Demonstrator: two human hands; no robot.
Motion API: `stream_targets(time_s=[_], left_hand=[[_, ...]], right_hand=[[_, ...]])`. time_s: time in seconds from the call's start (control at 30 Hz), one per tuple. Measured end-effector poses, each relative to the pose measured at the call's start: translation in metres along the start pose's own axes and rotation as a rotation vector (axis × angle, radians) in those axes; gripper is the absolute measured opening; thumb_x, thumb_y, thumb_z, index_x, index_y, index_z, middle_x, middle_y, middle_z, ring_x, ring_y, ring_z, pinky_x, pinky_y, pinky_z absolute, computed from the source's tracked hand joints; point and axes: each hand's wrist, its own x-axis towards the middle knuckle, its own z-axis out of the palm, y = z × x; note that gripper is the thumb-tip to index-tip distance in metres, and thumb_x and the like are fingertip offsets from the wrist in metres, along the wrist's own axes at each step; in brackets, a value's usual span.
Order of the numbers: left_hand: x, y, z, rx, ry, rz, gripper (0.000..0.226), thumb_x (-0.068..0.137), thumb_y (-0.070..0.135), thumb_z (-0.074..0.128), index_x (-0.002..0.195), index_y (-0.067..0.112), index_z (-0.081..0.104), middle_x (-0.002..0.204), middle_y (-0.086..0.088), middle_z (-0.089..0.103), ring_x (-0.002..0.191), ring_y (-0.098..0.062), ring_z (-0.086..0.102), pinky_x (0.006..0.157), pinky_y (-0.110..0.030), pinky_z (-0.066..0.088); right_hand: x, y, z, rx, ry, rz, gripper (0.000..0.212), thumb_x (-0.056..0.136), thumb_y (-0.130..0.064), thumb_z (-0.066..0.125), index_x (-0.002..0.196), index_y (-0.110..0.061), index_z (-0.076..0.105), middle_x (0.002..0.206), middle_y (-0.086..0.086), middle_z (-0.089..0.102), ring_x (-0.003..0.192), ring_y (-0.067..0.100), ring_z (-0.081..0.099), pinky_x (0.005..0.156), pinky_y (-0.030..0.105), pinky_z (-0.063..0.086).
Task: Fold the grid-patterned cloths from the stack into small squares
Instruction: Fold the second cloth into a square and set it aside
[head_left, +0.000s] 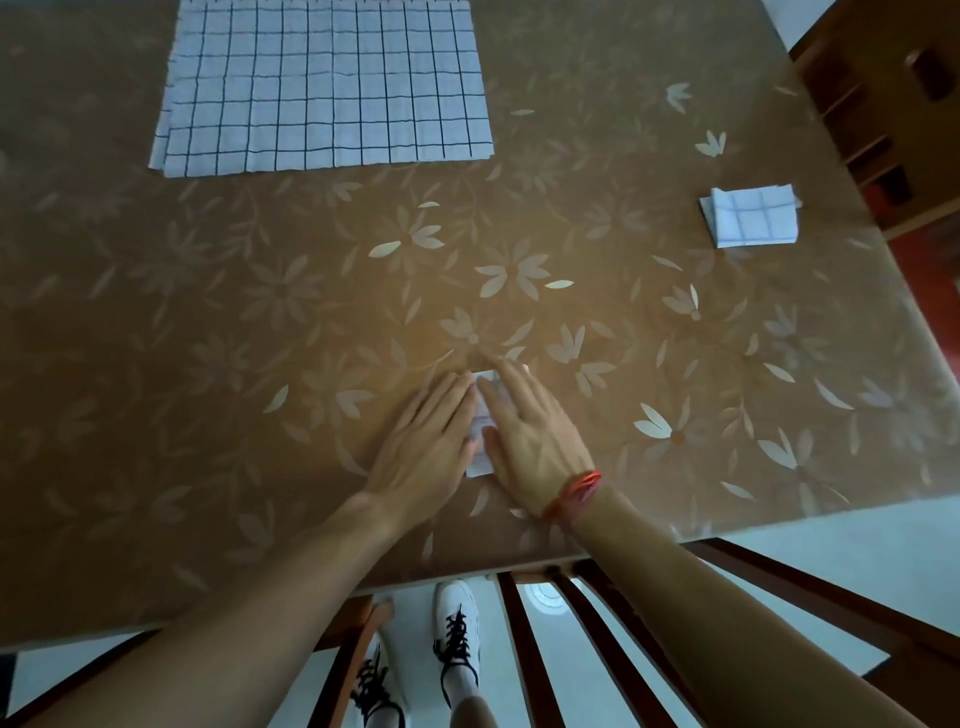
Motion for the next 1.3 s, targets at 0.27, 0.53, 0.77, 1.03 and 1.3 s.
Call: stream_targets(time_s=[0.27,0.53,0.77,1.03,1.3], left_hand=[[-0.005,-0.009,0.008,0.174,-0.08,0.051,0.056,0.101,0.033,0.027,0.148,0.002,0.032,0.157,-0.012,0.028,0.147,-0.022,0.018,0.118,-0.047,0.02],[-0.005,-0.012,0.008,0.203,-0.151,0.041,0.062,0.101,0.04,0.025,0.151,0.003,0.023,0.161,-0.011,0.013,0.149,-0.021,0.007,0.119,-0.044,0.016],[0.012,-0.001,-0.028,-0.439,-0.01,-0.292,0.05,0.098,0.025,0.051,0.144,0.009,0.041,0.155,0.0,0.032,0.142,-0.011,0.027,0.113,-0.019,0.017],[0.013,0.014,-0.055,-1.496,0.031,-1.103,0.019,0.097,0.009,0.052,0.109,-0.001,0.062,0.11,-0.016,0.068,0.101,-0.023,0.067,0.098,-0.036,0.049],[0.01,0.025,-0.045,-1.563,0.081,-1.172,0.027,0.094,0.009,0.055,0.117,-0.004,0.06,0.112,-0.015,0.068,0.105,-0.022,0.065,0.096,-0.033,0.049]], right_hand=[[0.002,0.013,0.027,-0.118,-0.259,-0.082,0.062,0.1,-0.039,0.02,0.15,-0.004,0.018,0.159,0.012,0.015,0.148,0.023,0.009,0.12,0.042,0.018],[-0.015,0.052,0.009,-0.305,-0.342,-0.018,0.072,0.099,-0.053,0.018,0.152,-0.005,0.01,0.16,0.011,0.006,0.148,0.023,0.003,0.12,0.046,0.014],[0.001,0.042,-0.019,0.121,-0.309,0.141,0.061,0.095,-0.042,0.035,0.147,-0.012,0.03,0.152,0.003,0.032,0.138,0.02,0.032,0.115,0.04,0.029],[0.019,0.047,-0.053,0.677,-0.162,0.858,0.025,0.084,-0.018,0.055,0.066,-0.005,0.067,0.063,0.01,0.064,0.059,0.021,0.057,0.068,0.041,0.054],[0.016,0.037,-0.041,0.765,-0.172,0.948,0.024,0.087,-0.014,0.056,0.077,0.002,0.071,0.074,0.014,0.07,0.068,0.023,0.064,0.076,0.042,0.058]])
